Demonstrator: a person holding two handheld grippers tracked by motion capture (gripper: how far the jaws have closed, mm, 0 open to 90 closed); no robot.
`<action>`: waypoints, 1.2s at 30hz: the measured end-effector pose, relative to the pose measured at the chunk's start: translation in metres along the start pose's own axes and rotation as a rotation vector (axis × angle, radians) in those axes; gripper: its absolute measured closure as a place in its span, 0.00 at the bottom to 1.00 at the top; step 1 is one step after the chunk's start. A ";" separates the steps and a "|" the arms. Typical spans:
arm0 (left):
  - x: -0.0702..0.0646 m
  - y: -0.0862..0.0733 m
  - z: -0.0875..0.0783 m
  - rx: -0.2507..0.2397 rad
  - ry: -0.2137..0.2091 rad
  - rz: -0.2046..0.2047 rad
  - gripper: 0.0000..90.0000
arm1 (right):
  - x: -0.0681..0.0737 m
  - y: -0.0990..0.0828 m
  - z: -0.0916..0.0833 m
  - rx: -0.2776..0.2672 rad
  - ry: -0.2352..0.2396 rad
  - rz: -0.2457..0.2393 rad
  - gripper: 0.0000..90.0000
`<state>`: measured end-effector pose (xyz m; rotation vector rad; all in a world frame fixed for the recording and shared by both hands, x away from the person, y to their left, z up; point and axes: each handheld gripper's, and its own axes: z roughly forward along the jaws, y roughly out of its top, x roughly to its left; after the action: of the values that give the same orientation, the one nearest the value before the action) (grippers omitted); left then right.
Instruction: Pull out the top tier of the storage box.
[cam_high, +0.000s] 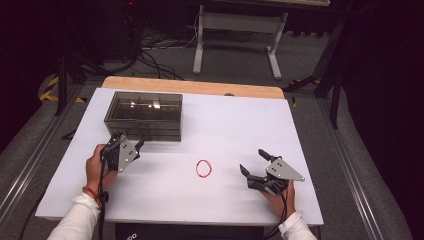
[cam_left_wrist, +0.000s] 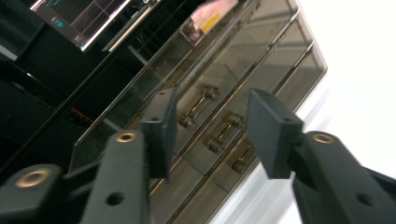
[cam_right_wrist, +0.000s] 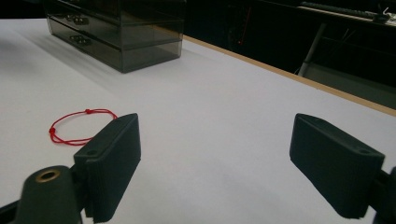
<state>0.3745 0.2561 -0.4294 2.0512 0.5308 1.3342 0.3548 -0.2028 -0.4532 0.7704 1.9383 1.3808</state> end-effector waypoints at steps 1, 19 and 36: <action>-0.001 0.000 0.001 0.017 0.007 0.012 0.64 | 0.000 0.000 0.000 0.002 0.000 0.002 0.19; -0.010 -0.004 0.022 0.055 0.149 0.118 0.86 | -0.002 -0.001 0.000 -0.001 -0.006 0.009 0.21; -0.011 -0.012 0.027 0.069 0.183 0.136 0.88 | 0.000 0.000 0.000 -0.001 -0.006 0.002 0.21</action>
<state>0.3948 0.2501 -0.4527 2.0636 0.5314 1.6150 0.3548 -0.2034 -0.4531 0.7756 1.9330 1.3786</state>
